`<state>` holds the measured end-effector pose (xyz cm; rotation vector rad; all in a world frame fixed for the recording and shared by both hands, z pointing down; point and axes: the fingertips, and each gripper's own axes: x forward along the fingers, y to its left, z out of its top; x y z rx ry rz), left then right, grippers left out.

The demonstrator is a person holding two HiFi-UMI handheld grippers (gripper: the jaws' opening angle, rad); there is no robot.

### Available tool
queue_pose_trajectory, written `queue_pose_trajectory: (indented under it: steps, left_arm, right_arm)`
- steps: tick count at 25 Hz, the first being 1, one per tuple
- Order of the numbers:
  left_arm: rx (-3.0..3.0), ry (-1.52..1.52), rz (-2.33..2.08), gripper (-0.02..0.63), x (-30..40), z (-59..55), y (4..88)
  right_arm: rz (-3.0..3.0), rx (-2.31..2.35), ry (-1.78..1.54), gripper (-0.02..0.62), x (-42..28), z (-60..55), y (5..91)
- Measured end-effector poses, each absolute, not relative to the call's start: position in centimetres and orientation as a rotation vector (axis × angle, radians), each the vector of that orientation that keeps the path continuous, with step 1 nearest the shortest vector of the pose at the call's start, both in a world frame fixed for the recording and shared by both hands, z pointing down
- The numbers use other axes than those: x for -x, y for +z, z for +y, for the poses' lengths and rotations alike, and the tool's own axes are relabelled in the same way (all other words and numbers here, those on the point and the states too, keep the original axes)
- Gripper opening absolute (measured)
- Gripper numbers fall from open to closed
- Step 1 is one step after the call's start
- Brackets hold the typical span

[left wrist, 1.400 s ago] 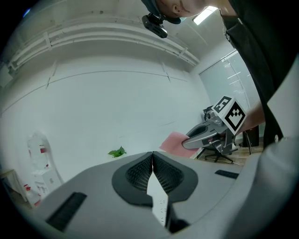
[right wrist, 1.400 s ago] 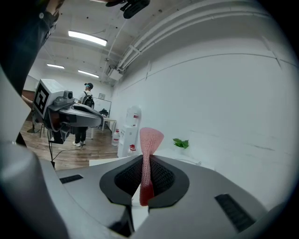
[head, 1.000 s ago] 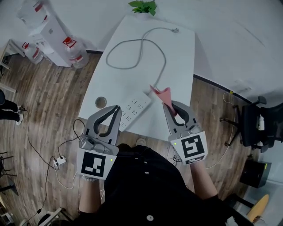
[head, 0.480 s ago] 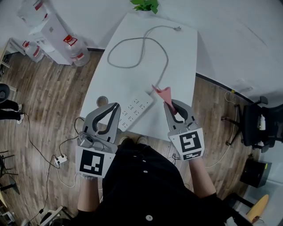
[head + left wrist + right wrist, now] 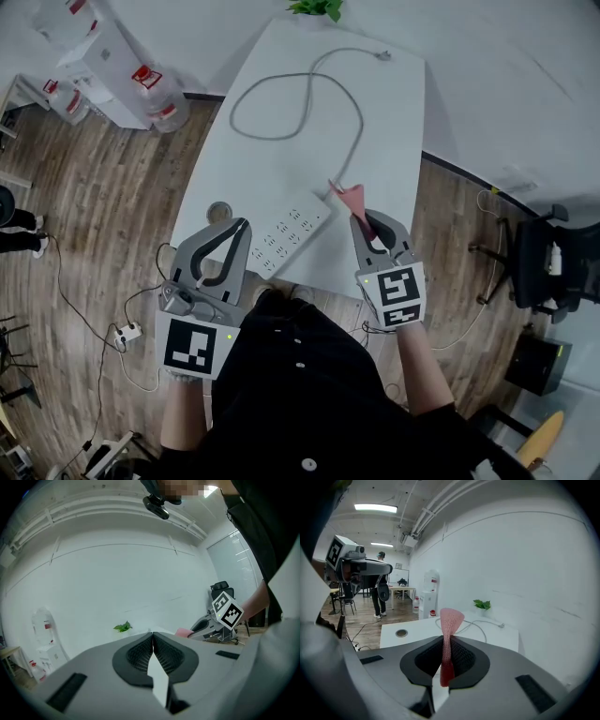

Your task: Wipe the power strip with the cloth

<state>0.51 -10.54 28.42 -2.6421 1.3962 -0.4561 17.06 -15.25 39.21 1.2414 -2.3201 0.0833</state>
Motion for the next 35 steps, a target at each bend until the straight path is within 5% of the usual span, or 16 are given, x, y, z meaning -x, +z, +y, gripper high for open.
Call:
queue_pose_trajectory:
  steps: [35]
  left_arm:
    - [2.612, -0.542, 1.549, 0.015, 4.8, -10.6, 31.1]
  right_arm:
    - [-2.091, -1.119, 0.421, 0.048, -16.9, -17.2, 55.7]
